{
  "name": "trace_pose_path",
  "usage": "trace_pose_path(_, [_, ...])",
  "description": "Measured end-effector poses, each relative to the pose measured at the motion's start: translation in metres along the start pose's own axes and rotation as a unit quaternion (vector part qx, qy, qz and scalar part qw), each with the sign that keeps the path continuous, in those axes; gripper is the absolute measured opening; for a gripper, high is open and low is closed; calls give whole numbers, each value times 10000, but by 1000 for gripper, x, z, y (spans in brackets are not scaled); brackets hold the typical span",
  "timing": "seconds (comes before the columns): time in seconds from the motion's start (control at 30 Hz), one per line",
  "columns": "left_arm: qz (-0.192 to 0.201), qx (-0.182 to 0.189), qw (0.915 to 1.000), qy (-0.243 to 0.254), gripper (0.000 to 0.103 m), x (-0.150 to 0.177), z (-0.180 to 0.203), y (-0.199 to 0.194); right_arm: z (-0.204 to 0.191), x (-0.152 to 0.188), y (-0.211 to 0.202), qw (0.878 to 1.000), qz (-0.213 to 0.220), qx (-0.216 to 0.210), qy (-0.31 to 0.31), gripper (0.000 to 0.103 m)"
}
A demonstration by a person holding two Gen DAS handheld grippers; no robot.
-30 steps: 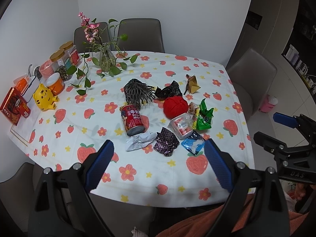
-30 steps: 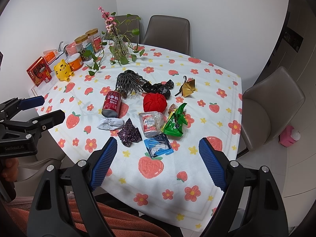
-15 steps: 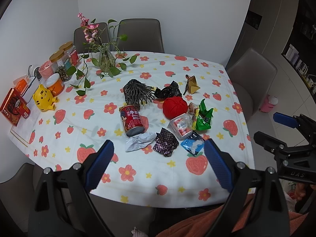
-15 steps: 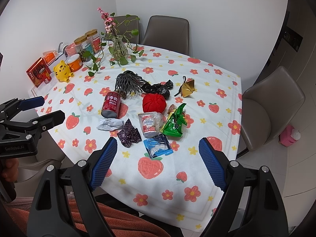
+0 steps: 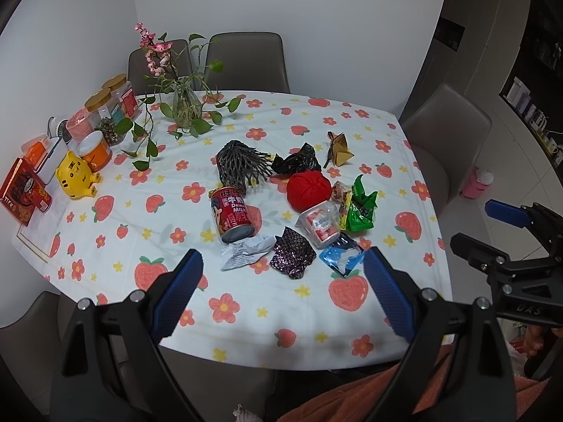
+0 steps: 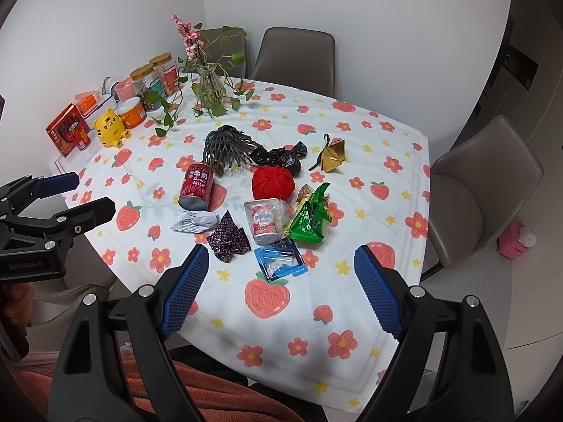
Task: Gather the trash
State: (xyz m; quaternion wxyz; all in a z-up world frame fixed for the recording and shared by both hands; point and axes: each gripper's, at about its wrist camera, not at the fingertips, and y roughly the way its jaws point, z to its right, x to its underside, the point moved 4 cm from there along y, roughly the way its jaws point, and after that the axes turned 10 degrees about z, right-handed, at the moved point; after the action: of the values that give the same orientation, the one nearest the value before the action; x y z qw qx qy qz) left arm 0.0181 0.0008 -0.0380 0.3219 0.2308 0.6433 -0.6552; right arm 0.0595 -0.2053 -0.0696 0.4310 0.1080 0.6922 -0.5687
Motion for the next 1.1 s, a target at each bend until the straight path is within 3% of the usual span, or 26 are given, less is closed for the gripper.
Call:
trace_pose_path(0.2, [-97,95,9999,1,92,8,4,14,-2,1,1,10000,-32,65,-20,82])
trace_pose_path(0.43, [-313,183,9993,19,92,15,7,36,10,19,33,9998,-142,50,-106,82])
trace_pose_path(0.7, [-484,236,9985,-69,92,31,5,83,12,42,91,9987,-329,-82,-370,82])
trace_pose_path(1.1, [-732,90,9973,-28,92,93,7,171,8,97,187,9961,-663,-279,-510,82])
